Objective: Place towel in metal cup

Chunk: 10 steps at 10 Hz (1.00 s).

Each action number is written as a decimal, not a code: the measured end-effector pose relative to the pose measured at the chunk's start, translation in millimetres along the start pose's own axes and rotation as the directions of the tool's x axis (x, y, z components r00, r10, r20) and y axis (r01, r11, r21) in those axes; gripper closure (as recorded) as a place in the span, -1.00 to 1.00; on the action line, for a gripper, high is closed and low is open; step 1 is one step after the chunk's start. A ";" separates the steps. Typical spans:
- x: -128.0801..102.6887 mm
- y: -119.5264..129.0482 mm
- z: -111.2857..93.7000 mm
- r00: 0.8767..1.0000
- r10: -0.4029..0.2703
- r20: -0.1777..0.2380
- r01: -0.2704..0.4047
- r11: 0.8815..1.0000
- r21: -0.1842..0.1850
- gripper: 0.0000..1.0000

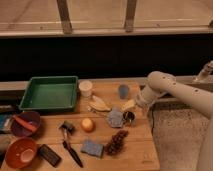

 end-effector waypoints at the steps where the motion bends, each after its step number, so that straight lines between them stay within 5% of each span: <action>1: 0.0 0.0 -0.1 1.000 0.000 0.000 0.000 1.000 0.000 -0.60; 10: 0.1 -0.1 -0.6 1.000 -0.006 0.000 0.006 1.000 0.008 -0.60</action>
